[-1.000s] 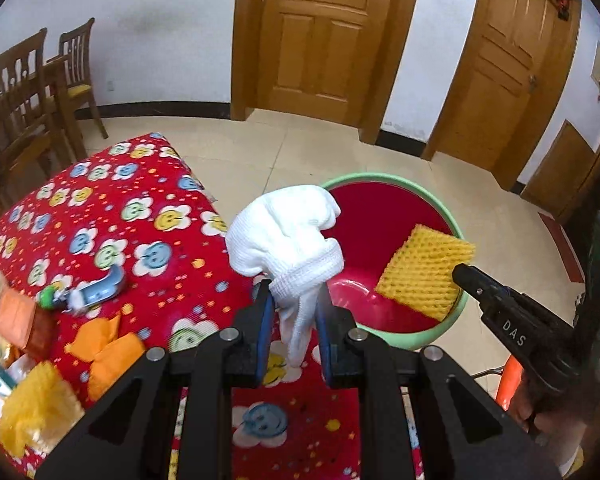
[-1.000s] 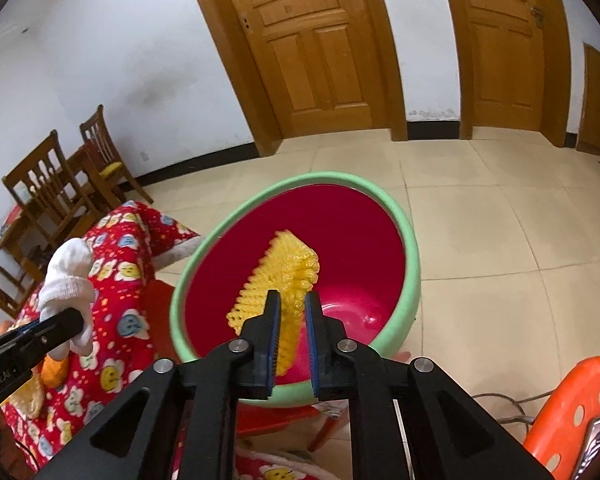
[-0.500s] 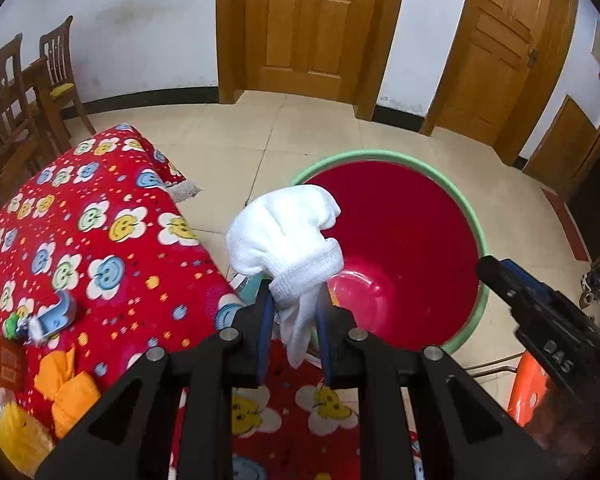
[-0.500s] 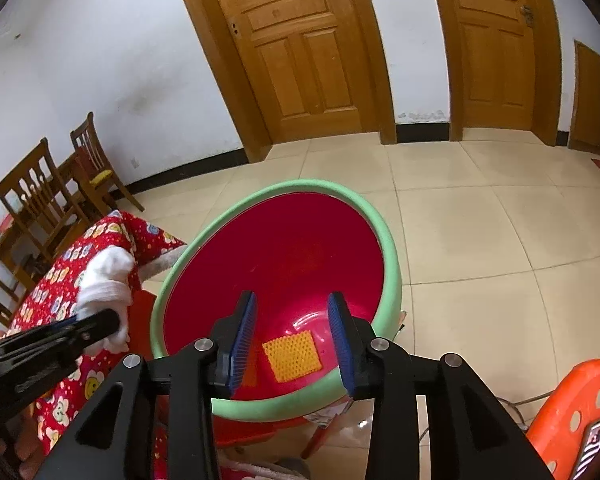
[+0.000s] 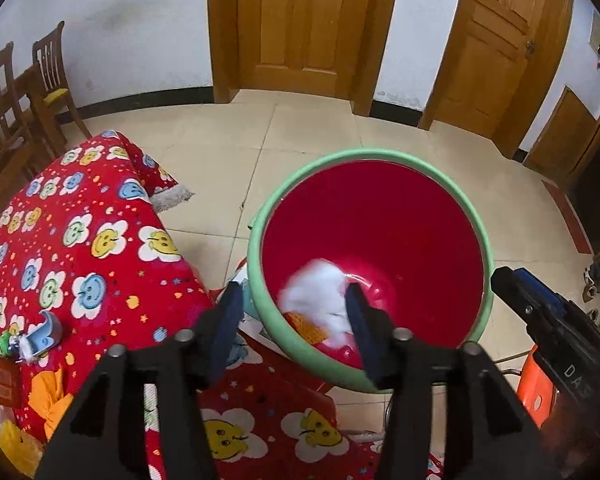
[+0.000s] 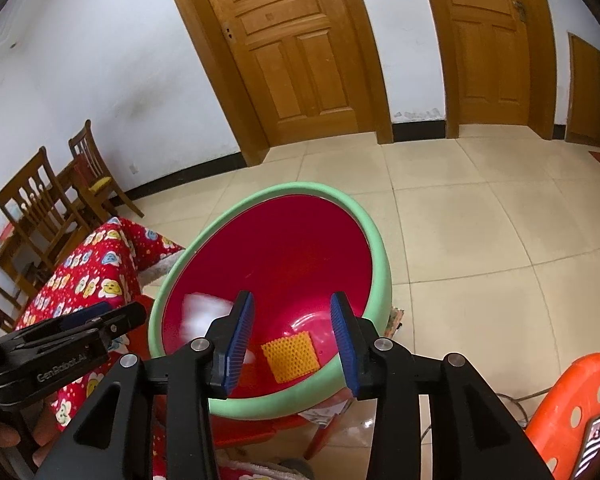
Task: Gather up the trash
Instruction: 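Open the right gripper dropping the foam net while the left gripper drops the white cloth into the bucket, then move both open grippers back over the table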
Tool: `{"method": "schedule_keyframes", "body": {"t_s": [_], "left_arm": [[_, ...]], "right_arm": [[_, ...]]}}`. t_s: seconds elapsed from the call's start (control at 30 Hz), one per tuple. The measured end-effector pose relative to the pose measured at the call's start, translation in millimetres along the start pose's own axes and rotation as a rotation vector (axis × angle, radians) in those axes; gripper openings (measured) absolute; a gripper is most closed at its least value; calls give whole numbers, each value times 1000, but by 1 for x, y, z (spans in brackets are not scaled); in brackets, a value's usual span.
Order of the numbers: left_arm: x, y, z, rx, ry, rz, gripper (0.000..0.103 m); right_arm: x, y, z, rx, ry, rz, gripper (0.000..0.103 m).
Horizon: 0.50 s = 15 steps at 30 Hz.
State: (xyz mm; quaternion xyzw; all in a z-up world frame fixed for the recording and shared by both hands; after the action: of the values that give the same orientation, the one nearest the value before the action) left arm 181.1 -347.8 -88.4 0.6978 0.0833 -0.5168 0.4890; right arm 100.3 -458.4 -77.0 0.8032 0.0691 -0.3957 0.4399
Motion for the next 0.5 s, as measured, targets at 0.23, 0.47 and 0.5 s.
{"method": "schedule_keyframes", "body": {"t_s": [0.23, 0.47, 0.5], "left_arm": [[-18, -5, -9, -32, 33, 11, 64], [-44, -16, -21, -69, 37, 28, 66], [-47, -18, -23, -74, 40, 31, 67]], "right_arm": [[-9, 0, -6, 0, 16, 10, 49], [-24, -3, -18, -15, 47, 16, 53], [-27, -3, -20, -17, 52, 18, 54]]}}
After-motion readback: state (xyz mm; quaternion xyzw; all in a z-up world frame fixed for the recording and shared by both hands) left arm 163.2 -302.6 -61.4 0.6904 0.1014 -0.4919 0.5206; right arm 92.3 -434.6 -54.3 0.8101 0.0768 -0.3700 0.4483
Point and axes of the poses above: each gripper's, at about its wrist camera, not at the fingertips, and x roughly the way its jaws point, z to its right, y to its top, the point moved 4 cm from there along x, roughly the way its jaws point, and after that the axes turned 6 degrees about x, right-handed, at the moved point
